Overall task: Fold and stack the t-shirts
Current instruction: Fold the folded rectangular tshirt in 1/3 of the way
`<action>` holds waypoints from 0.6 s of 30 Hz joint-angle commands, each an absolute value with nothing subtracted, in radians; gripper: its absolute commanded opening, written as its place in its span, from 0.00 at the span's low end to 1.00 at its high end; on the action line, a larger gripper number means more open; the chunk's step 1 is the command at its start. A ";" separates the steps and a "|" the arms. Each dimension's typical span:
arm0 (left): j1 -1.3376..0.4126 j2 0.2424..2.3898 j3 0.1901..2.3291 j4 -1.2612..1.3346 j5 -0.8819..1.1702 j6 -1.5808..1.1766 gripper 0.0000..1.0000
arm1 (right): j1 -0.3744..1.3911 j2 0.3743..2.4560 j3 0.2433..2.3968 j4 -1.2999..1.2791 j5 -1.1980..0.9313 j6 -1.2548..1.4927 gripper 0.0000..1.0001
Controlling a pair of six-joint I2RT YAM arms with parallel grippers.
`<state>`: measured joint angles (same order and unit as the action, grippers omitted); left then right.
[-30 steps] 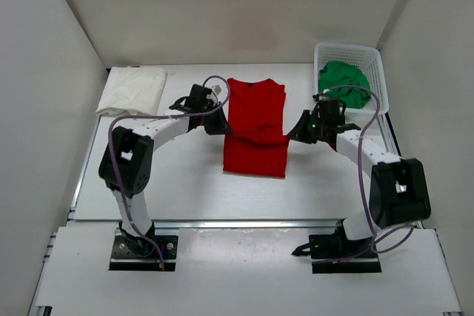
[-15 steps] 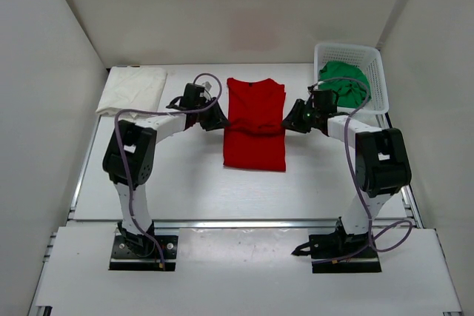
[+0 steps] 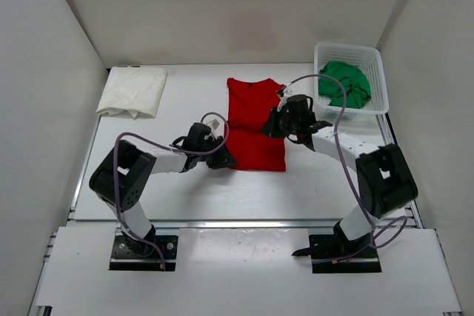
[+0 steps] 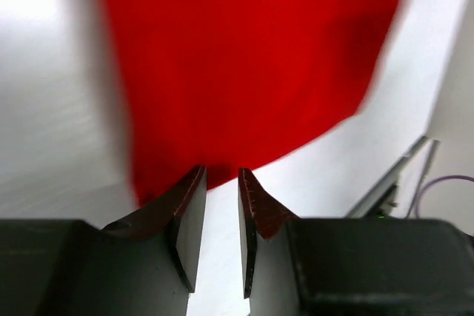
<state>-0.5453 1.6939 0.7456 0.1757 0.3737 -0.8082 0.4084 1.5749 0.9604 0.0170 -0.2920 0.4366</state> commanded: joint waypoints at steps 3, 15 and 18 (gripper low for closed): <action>-0.551 1.664 0.674 0.264 0.387 -0.827 0.35 | 0.454 1.730 1.061 0.041 -0.322 0.402 0.00; -0.548 1.421 0.552 0.178 0.336 -0.784 0.23 | 0.357 1.962 1.299 -0.031 -0.396 0.417 0.00; -0.511 1.375 0.535 0.143 0.305 -0.756 0.09 | 0.345 1.859 1.247 -0.039 -0.379 0.417 0.00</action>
